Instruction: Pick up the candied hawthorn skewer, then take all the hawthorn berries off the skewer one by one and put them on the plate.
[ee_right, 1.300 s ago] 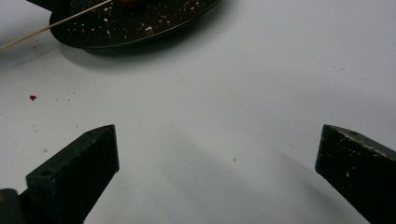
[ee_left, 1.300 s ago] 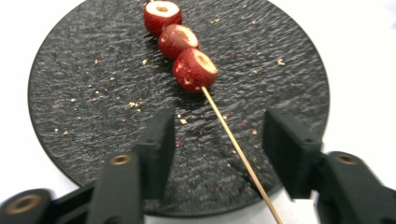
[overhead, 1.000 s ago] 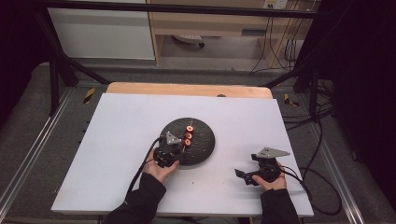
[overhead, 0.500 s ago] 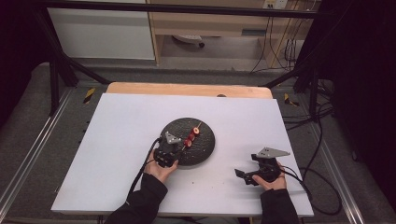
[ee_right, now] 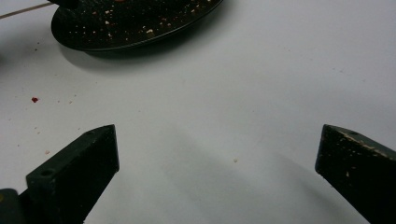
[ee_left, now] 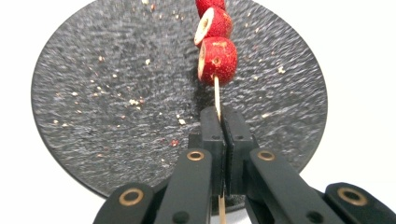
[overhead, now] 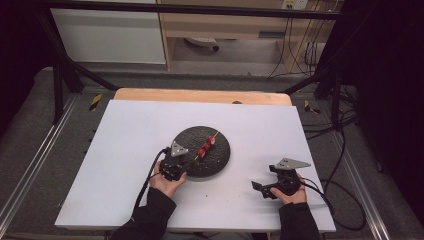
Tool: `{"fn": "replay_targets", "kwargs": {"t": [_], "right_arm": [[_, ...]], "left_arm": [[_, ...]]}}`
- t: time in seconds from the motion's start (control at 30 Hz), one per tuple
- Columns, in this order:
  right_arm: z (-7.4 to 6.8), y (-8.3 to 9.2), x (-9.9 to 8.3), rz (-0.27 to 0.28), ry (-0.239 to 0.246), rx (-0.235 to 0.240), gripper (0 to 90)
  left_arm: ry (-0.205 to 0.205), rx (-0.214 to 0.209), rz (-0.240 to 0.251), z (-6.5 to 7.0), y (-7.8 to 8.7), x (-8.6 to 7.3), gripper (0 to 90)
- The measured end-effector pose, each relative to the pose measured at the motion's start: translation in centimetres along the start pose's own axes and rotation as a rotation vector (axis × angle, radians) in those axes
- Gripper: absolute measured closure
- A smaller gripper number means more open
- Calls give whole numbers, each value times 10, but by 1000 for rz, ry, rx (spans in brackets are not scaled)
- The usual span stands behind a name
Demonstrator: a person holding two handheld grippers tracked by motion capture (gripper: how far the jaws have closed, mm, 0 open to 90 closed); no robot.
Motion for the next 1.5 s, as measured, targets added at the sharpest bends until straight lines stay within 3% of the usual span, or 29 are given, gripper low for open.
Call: {"fn": "replay_targets", "kwargs": {"t": [0.4,0.77,1.03,1.5], "right_arm": [[-1,1,2,12,-10,-4,5],[-13,-3,5,15,2,12,5],[-25,-9,9,22,-3,31,5],[-54,-21,21,36,-19,72,5]], "left_arm": [[-50,-54,100,-6,34,-14,884],[-101,-89,141,-7,56,-40,883],[-100,-125,153,-9,64,-54,883],[-141,-160,182,5,68,-57,883]]}}
Point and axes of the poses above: each handheld gripper's, and its own axes: y roughly backward along the jaws, x roughly out of its top, z roughly to its right, the point moved 2 cm from there along -y, roughly forward along the jaws, and after that the axes turned 15 degrees about -y, right-handed, at the moved point
